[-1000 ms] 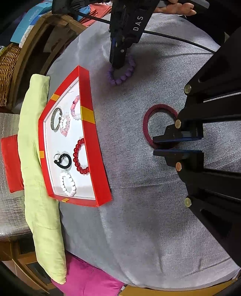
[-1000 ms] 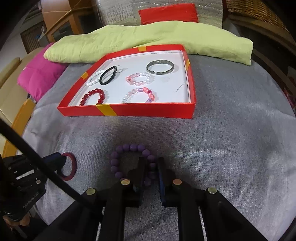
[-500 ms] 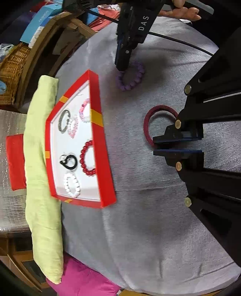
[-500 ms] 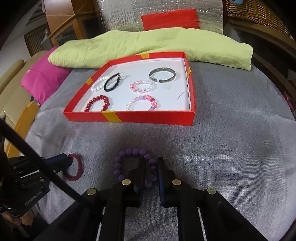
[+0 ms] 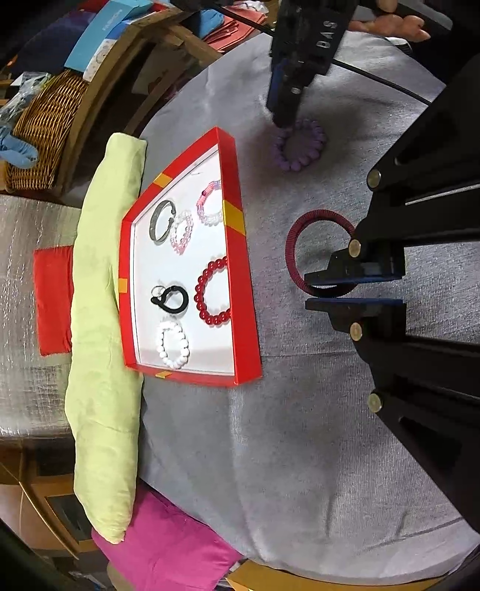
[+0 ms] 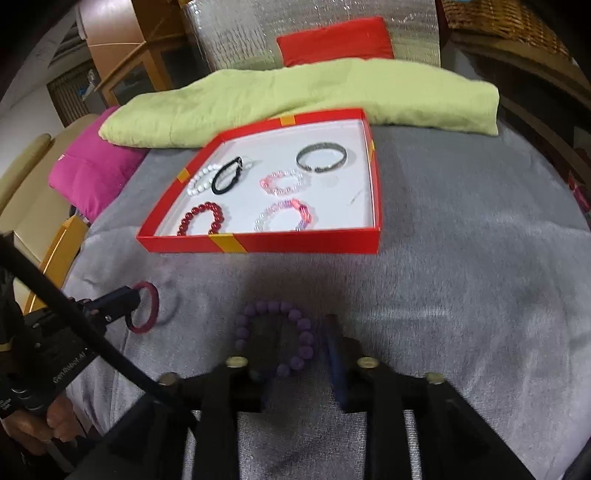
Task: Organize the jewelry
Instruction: 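Lift the maroon ring with the left tool while the right tool lifts the purple bracelet toward the tray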
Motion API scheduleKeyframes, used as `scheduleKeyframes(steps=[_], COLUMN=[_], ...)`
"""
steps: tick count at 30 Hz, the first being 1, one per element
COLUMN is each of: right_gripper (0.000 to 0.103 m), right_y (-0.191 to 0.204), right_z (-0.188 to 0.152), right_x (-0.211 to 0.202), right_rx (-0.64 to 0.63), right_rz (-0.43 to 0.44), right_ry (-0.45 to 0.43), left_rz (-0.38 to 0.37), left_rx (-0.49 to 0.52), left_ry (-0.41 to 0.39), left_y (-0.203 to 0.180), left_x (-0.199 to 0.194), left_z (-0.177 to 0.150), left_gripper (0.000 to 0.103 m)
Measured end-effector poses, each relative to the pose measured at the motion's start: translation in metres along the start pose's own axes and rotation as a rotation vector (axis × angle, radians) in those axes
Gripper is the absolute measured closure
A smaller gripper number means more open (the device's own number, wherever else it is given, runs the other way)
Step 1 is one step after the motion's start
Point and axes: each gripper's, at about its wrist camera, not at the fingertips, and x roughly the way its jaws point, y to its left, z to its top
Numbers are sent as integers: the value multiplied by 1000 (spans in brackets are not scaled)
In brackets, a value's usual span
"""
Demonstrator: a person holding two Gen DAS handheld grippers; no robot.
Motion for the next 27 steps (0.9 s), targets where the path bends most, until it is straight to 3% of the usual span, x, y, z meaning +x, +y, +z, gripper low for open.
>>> scheduleKeyframes(steps=[1, 12, 14, 19, 27], right_gripper=[34, 33, 42, 81, 84], right_y=[2, 28, 29, 25, 19], right_z=[-1, -10, -11, -10, -8], right_x=[1, 24, 24, 23, 14], right_rx=[1, -129, -141, -156, -127], right_rz=[3, -47, -60, -84, -48], right_ry=[4, 30, 18, 4, -7], left_rz=[7, 39, 37, 34, 18], left_rx=[-6, -51, -47, -53, -55], left_ry=[1, 36, 36, 40, 21], left_y=[1, 14, 13, 14, 11], left_x=[0, 2, 1, 1, -1], left_z=[0, -3, -4, -4, 0], left_gripper=[97, 97, 97, 97, 97])
